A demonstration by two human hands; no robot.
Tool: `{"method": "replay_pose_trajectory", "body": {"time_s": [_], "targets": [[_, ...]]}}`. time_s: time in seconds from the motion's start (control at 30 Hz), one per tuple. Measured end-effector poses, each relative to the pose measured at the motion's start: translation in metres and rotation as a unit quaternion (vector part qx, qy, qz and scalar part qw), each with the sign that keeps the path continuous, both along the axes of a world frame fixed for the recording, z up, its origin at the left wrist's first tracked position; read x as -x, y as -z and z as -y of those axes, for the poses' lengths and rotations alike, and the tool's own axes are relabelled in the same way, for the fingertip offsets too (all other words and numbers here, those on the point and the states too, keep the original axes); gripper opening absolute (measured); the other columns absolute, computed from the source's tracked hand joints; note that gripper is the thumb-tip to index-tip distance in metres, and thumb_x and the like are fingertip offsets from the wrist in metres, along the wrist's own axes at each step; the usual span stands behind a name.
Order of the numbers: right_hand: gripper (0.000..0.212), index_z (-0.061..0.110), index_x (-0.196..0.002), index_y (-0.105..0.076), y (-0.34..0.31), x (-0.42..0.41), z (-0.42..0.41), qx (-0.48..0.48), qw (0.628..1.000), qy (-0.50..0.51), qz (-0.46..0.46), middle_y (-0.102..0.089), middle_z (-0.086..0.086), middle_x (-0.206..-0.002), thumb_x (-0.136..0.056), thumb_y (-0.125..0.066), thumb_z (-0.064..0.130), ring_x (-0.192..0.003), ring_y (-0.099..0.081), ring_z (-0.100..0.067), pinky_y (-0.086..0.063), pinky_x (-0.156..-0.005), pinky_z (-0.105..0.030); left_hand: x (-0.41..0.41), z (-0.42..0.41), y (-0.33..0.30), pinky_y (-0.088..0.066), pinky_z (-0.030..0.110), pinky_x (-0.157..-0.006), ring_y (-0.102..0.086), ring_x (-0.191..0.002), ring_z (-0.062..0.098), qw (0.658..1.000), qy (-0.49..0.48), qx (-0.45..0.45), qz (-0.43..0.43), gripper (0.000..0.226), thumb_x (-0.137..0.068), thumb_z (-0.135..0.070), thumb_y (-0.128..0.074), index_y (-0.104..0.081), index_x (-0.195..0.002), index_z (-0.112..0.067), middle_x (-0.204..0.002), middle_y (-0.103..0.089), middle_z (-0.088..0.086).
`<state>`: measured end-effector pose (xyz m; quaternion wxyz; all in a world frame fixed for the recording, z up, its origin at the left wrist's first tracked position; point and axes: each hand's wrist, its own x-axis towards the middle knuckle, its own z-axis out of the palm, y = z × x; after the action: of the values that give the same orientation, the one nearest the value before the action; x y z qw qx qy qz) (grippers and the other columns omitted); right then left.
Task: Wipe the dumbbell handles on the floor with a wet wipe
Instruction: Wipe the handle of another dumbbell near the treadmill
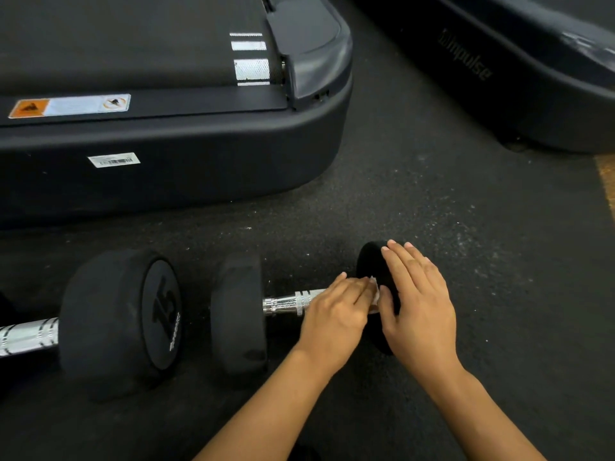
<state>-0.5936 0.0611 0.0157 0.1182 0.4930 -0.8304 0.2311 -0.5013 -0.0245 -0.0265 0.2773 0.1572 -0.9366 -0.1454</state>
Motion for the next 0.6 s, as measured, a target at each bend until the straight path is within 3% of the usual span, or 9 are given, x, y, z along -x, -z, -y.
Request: {"method": "replay_pose_trajectory", "body": {"time_s": [0.1, 0.17, 0.23, 0.3, 0.4, 0.5, 0.6], "targets": [[0.048, 0.006, -0.13, -0.05, -0.001, 0.002, 0.002, -0.01, 1.0, 0.001, 0.001, -0.049, -0.007, -0.136, -0.085, -0.043, 0.018, -0.132, -0.036, -0.02, -0.02, -0.112, -0.031, 0.006, 0.007, -0.022, -0.051, 0.031, -0.078, -0.066, -0.082, 0.018, 0.994, -0.028, -0.058, 0.087, 0.018, -0.081, -0.012, -0.065, -0.07, -0.098, -0.013, -0.089, -0.07, 0.002], [0.048, 0.006, -0.131, -0.05, -0.002, 0.002, 0.002, -0.012, 1.0, 0.001, 0.003, -0.049, -0.007, -0.137, -0.084, -0.045, 0.017, -0.132, -0.035, -0.02, -0.02, -0.112, -0.032, 0.008, 0.01, -0.032, -0.047, 0.033, -0.072, -0.063, -0.086, 0.021, 0.984, -0.065, -0.094, 0.135, 0.015, -0.09, -0.02, -0.057, -0.067, -0.1, -0.017, -0.092, -0.067, 0.002], [0.049, 0.006, -0.131, -0.05, -0.002, 0.002, 0.002, -0.009, 1.0, 0.0, 0.004, -0.049, -0.007, -0.137, -0.084, -0.043, 0.018, -0.132, -0.035, -0.019, -0.02, -0.112, -0.032, 0.004, 0.01, -0.031, -0.05, 0.035, -0.079, -0.063, -0.089, 0.021, 0.983, -0.08, -0.098, 0.132, 0.016, -0.091, -0.022, -0.056, -0.067, -0.102, -0.019, -0.094, -0.068, 0.001], [0.049, 0.006, -0.131, -0.05, -0.001, 0.001, 0.0, -0.005, 1.0, -0.001, 0.004, -0.049, -0.007, -0.137, -0.085, -0.042, 0.02, -0.132, -0.034, -0.019, -0.021, -0.111, -0.033, -0.002, 0.003, -0.025, -0.05, 0.034, -0.09, -0.066, -0.09, 0.019, 0.99, -0.058, -0.092, 0.084, 0.024, -0.078, -0.012, -0.07, -0.071, -0.102, -0.016, -0.095, -0.071, 0.002], [0.048, 0.005, -0.131, -0.05, 0.0, 0.001, 0.0, -0.006, 1.0, 0.0, 0.003, -0.049, -0.007, -0.137, -0.085, -0.042, 0.02, -0.132, -0.035, -0.02, -0.023, -0.11, -0.034, 0.0, -0.003, -0.017, -0.048, 0.033, -0.092, -0.068, -0.088, 0.016, 0.994, -0.031, -0.091, 0.048, 0.03, -0.069, -0.006, -0.077, -0.072, -0.098, -0.01, -0.093, -0.072, 0.003], [0.048, 0.005, -0.131, -0.05, -0.002, 0.002, 0.0, -0.013, 1.0, 0.0, 0.001, -0.049, -0.008, -0.136, -0.084, -0.045, 0.018, -0.131, -0.035, -0.02, -0.021, -0.111, -0.032, 0.005, 0.005, -0.029, -0.051, 0.032, -0.085, -0.067, -0.076, 0.017, 0.99, -0.063, -0.091, 0.089, 0.008, -0.08, -0.017, -0.07, -0.072, -0.088, -0.016, -0.079, -0.071, 0.0], [0.05, 0.006, -0.131, -0.05, -0.003, 0.002, 0.001, -0.014, 1.0, 0.001, 0.004, -0.05, -0.008, -0.136, -0.082, -0.052, 0.014, -0.131, -0.035, -0.02, -0.02, -0.111, -0.031, -0.001, 0.014, -0.033, -0.048, 0.035, -0.074, -0.063, -0.08, 0.021, 0.975, -0.118, -0.13, 0.135, 0.024, -0.093, -0.031, -0.052, -0.07, -0.088, -0.016, -0.081, -0.069, 0.002]]}}
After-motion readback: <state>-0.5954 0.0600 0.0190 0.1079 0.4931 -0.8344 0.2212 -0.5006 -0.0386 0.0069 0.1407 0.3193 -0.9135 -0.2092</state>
